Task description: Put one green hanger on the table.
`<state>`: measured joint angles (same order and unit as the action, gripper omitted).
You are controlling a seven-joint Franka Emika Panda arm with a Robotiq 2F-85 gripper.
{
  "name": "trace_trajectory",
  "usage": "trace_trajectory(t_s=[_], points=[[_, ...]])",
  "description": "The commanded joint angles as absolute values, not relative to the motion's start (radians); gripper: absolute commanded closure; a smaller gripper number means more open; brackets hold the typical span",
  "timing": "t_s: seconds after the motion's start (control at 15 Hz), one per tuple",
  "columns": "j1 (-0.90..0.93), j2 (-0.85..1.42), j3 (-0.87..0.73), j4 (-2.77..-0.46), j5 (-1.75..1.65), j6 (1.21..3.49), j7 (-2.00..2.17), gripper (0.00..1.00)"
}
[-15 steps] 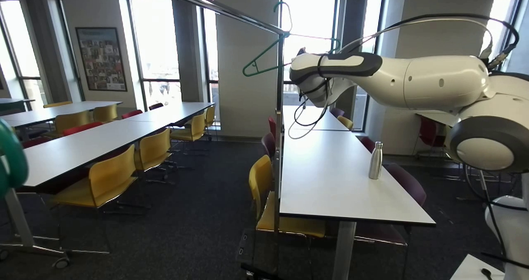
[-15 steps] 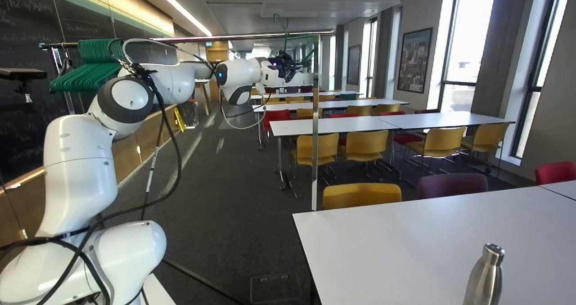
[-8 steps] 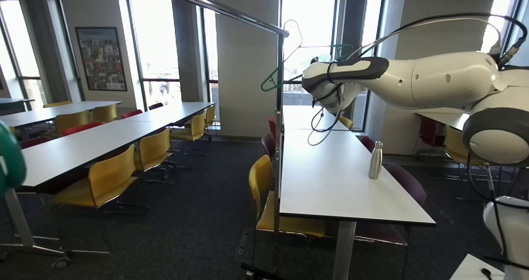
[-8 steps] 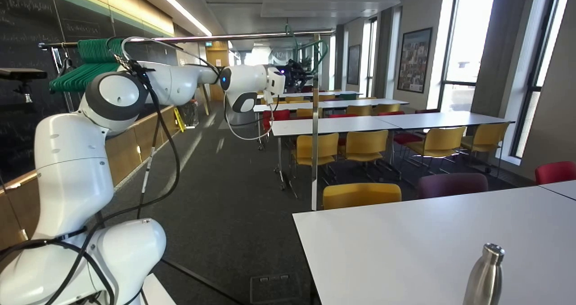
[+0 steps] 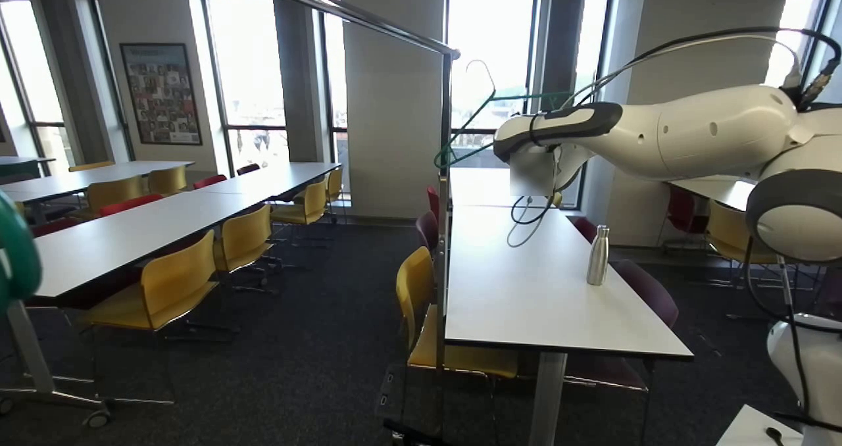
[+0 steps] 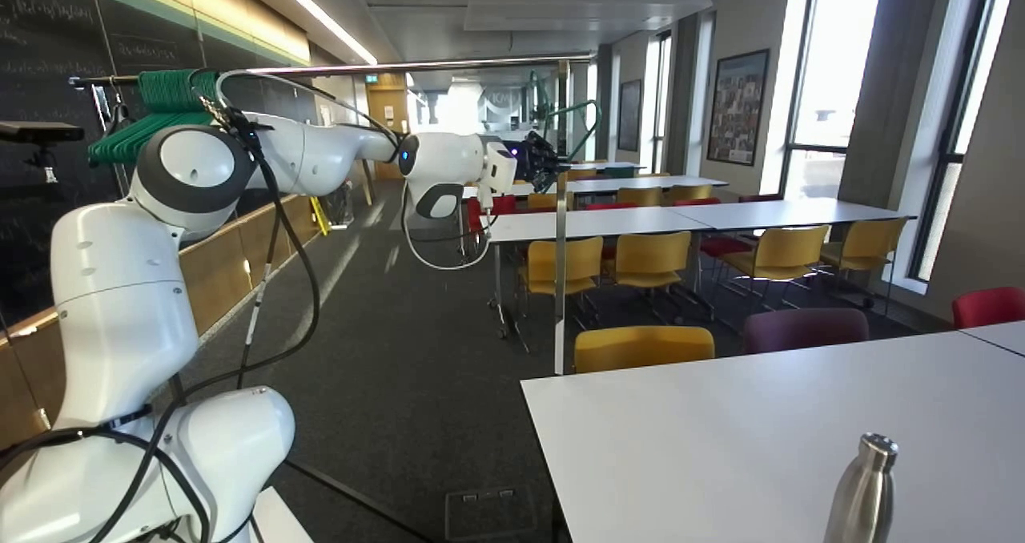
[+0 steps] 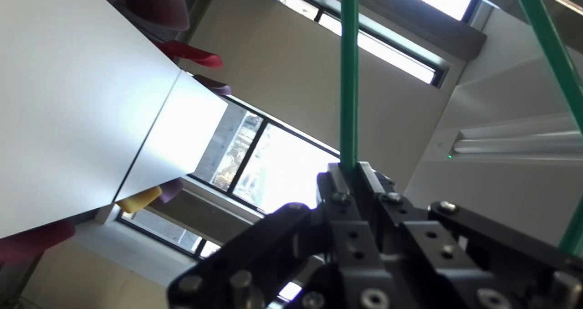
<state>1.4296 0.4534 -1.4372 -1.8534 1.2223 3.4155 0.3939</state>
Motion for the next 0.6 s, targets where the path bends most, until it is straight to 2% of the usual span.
trace_trajectory(t_s=[0.0, 0.27, 0.53], points=[[1.571, 0.37, -1.551, -1.951, 1.27, 3.295, 0.371, 0.98], [1.641, 0.504, -1.748, -2.073, 1.23, 2.989, 0.495, 0.98], [1.636, 0.603, -1.847, -2.115, 1.124, 2.794, 0.6, 0.98]])
